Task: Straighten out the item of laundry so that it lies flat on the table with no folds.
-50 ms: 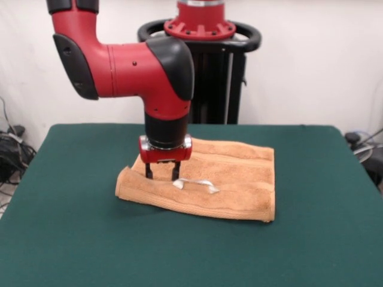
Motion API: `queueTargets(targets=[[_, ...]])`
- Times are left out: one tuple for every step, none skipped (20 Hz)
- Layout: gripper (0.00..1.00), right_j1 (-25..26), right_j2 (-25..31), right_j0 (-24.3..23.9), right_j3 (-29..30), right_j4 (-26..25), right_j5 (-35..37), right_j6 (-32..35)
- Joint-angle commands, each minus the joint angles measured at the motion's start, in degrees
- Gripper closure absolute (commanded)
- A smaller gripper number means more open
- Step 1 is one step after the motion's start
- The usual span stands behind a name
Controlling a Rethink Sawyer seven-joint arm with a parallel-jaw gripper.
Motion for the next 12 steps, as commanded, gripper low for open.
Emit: queueTargets(targets=[[0.00, 6.06, 4.70, -0.45, -9.17, -2.33, -20.16, 5.43], [0.00, 6.33, 5.60, -1.21, -9.00, -2.41, -21.29, 4.91], [0.00, 6.34, 6.20, -1.60, -8.95, -2.54, -21.62, 4.34], [0.00, 6.60, 7.05, -2.27, -8.83, -3.22, -23.90, 3.92], [0.00, 6.61, 7.32, -2.37, -8.90, -3.54, -24.85, 3.73], [0.00, 6.62, 7.58, -2.48, -8.98, -3.87, -25.80, 3.55], [0.00, 6.74, 7.73, -2.57, -9.04, -3.81, -26.11, 3.55], [0.00, 6.87, 7.88, -2.66, -9.10, -3.74, -26.43, 3.54], [0.00, 6.92, 8.13, -2.81, -9.12, -3.79, -26.80, 3.39], [0.00, 7.15, 8.40, -3.22, -8.96, -3.90, -27.05, 3.11], [0.00, 7.32, 8.84, -3.68, -8.76, -3.56, -26.78, 2.92], [0.00, 7.49, 9.04, -3.92, -8.73, -3.56, -26.94, 2.76]])
